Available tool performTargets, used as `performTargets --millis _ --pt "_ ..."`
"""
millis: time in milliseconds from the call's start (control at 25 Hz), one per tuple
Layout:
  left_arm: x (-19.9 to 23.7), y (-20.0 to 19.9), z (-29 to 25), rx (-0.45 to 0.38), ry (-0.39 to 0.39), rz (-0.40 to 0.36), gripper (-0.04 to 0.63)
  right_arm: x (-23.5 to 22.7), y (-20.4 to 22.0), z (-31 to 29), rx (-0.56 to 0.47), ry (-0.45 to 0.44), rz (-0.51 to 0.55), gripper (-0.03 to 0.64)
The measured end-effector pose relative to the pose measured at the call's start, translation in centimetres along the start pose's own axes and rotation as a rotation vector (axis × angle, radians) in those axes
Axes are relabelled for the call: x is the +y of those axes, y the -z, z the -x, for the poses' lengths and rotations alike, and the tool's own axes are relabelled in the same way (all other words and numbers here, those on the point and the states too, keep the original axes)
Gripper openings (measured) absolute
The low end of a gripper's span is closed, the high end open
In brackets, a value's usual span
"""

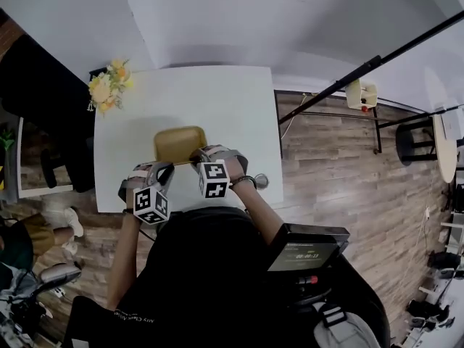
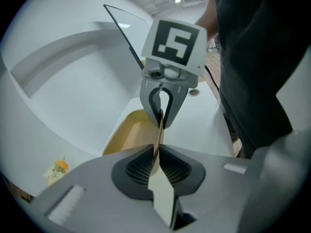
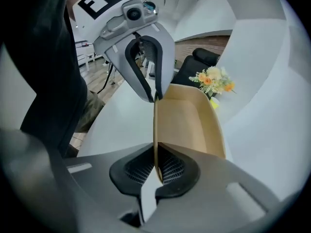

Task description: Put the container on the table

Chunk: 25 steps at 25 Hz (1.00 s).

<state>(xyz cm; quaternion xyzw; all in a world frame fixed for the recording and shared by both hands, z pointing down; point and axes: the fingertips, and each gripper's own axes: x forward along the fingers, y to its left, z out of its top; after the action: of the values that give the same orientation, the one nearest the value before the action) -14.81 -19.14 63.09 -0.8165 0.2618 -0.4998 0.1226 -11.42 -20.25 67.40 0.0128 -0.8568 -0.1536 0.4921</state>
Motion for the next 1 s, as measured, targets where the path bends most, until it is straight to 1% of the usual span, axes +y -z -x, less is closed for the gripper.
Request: performTargets --millis 80,200,320,400,440,520,680,760,800,840,960,1000 --pt "0.3 0.2 -0.5 0.020 0.008 0.035 0.041 -0.1 0.0 0.2 0.027 0.022 0.028 0.021" --pt "0.7 0.5 -1.2 0.059 0.021 0.060 0.055 -0.3 -0.5 0.5 0.027 0.031 0.027 0.023" --pt "0.6 1.3 -2.1 0.122 0.041 0.034 0.063 -0.1 -0.9 0.6 0.025 0.026 0.043 0.023" --pt "0.1 1.7 -2.6 0.149 0.066 0.006 0.042 -0.1 -0.7 0.5 0.048 0.029 0.069 0.021" --pt "-0.2 1.8 -2.8 0.153 0.077 -0.002 0.026 -0.2 -0.5 0.4 0.060 0.034 0.079 0.023" --pt "-0.5 1.8 -3.3 0.147 0.081 -0.002 0.017 -0.6 0.0 0.3 0.078 0.046 0.083 0.028" --pt "0.1 2.8 -3.9 0.159 0.053 0.025 0.017 -1.3 0.9 -0.3 0.088 0.070 0.051 0.044" --pt "0.6 3.1 -4.4 0.167 0.046 0.030 0.018 -1.7 1.0 -0.6 0.088 0.073 0.041 0.037" --pt "0.9 3.2 -4.8 0.168 0.046 0.044 0.020 -2.1 1.2 -0.8 0.096 0.079 0.040 0.034" --pt "1.4 3.4 -5.3 0.169 0.047 0.078 0.021 -2.5 1.3 -1.0 0.104 0.089 0.031 0.032" --pt "3.5 4.0 -7.2 0.167 0.048 0.247 0.036 -5.0 1.8 -2.0 0.131 0.134 -0.053 0.037" --pt "4.2 4.2 -7.9 0.165 0.048 0.287 0.040 -6.0 1.9 -2.3 0.140 0.148 -0.082 0.039"
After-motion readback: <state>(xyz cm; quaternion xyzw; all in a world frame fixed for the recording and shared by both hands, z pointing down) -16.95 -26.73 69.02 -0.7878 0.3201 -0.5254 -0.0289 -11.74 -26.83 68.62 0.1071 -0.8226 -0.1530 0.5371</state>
